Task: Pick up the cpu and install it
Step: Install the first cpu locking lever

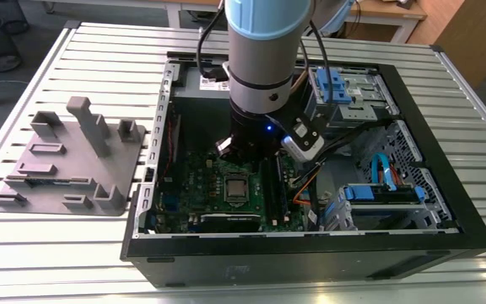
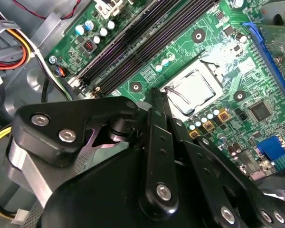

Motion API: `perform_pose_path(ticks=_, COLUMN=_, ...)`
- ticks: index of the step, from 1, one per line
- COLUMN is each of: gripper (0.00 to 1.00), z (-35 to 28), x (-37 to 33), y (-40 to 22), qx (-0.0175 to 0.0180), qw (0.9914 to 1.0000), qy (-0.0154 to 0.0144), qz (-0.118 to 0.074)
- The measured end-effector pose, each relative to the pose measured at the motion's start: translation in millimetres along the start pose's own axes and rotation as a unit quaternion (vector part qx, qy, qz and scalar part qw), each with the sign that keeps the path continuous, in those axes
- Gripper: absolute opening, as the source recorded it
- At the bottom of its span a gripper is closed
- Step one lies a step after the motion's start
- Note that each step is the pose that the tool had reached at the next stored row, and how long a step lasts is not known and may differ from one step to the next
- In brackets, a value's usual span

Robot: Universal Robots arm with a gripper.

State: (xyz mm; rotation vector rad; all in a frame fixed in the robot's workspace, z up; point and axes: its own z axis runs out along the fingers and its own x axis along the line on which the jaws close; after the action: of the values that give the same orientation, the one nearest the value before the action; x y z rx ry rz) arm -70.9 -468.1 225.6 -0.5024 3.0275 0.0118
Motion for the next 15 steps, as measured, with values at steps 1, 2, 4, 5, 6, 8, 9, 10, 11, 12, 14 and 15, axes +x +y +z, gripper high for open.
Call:
perform_pose_path(ticks=1, gripper=0.11, z=0.2, x=0.5, y=0.2, qx=0.0000, qw=1.00000, qy=0.0000, qz=0.000)
perform_pose_path(ticks=2, gripper=0.11, z=0.3, x=1.0, y=0.4, qx=0.0000, qw=1.00000, qy=-0.0001, qz=0.000)
perform_pose_path(ticks=4, gripper=0.11, z=0.8, x=1.8, y=0.5, qx=0.0000, qw=1.00000, qy=-0.0001, qz=0.001)
perform_pose_path(ticks=5, gripper=0.11, z=1.1, x=2.1, y=0.2, qx=0.0001, qw=1.00000, qy=0.0000, qz=0.001)
perform_pose_path(ticks=6, gripper=0.11, z=1.6, x=2.4, y=-0.1, qx=0.0002, qw=1.00000, qy=0.0000, qz=0.002)
perform_pose_path(ticks=8, gripper=0.11, z=2.9, x=2.9, y=-0.9, qx=0.0009, qw=0.99999, qy=0.0001, qz=0.005)
perform_pose_path(ticks=9, gripper=0.11, z=3.4, x=3.1, y=-1.5, qx=0.0013, qw=0.99998, qy=0.0003, qz=0.006)
perform_pose_path(ticks=10, gripper=0.11, z=3.9, x=3.4, y=-2.1, qx=0.0018, qw=0.99998, qy=0.0005, qz=0.007)
perform_pose_path(ticks=11, gripper=0.11, z=4.5, x=3.6, y=-2.5, qx=0.0022, qw=0.99997, qy=0.0006, qz=0.008)
perform_pose_path(ticks=12, gripper=0.11, z=5.2, x=3.7, y=-2.6, qx=0.0030, qw=0.99996, qy=0.0008, qz=0.009)
perform_pose_path(ticks=14, gripper=0.11, z=5.6, x=3.8, y=-2.9, qx=0.0041, qw=0.99995, qy=0.0013, qz=0.010)
perform_pose_path(ticks=15, gripper=0.11, z=5.6, x=3.7, y=-2.9, qx=0.0041, qw=0.99994, qy=0.0013, qz=0.010)
